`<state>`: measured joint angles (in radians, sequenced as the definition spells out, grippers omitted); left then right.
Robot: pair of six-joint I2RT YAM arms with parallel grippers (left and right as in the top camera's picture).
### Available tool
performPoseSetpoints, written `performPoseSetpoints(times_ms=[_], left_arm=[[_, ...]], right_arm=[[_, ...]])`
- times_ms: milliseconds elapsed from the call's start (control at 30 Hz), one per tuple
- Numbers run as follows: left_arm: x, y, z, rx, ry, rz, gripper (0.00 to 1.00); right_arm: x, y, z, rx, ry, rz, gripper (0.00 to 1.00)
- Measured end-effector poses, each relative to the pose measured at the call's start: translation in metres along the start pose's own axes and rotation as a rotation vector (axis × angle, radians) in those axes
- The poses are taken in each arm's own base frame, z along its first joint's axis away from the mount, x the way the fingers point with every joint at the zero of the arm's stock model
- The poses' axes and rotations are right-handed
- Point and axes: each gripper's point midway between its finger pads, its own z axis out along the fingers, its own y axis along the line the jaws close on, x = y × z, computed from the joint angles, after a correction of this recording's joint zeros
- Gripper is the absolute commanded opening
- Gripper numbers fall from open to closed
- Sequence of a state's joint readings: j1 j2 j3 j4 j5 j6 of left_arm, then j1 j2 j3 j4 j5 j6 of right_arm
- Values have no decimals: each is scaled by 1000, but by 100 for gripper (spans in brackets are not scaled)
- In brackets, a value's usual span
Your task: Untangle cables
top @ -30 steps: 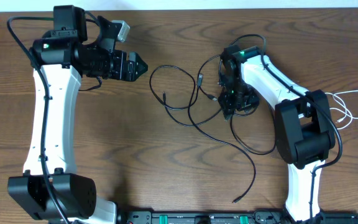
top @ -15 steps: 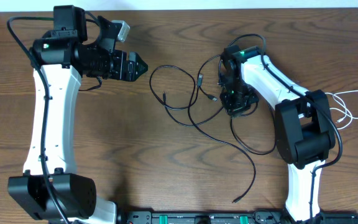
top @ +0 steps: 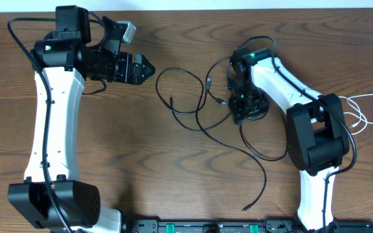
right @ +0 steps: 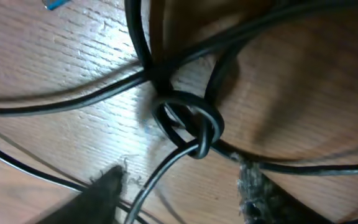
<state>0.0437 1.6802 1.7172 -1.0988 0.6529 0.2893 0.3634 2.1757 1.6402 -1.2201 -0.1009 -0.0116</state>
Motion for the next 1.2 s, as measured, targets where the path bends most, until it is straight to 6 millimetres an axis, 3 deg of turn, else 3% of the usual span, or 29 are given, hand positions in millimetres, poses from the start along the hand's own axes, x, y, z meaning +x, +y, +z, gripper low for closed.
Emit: performPoseSetpoints(times_ms=[233, 600, 967, 1200], left_arm=[[0, 0, 0, 0, 1, 0, 82], [0, 0, 0, 0, 1, 0, 82], [0, 0, 0, 1, 1, 1, 82], [0, 0, 0, 1, 1, 4, 82]], right_arm=[[-20, 1, -1, -7, -79, -10, 52], [-45, -3, -7, -23, -185, 9, 60], [-86, -3, -57, -10, -351, 2, 68], [-86, -3, -54, -10, -342, 3, 72]])
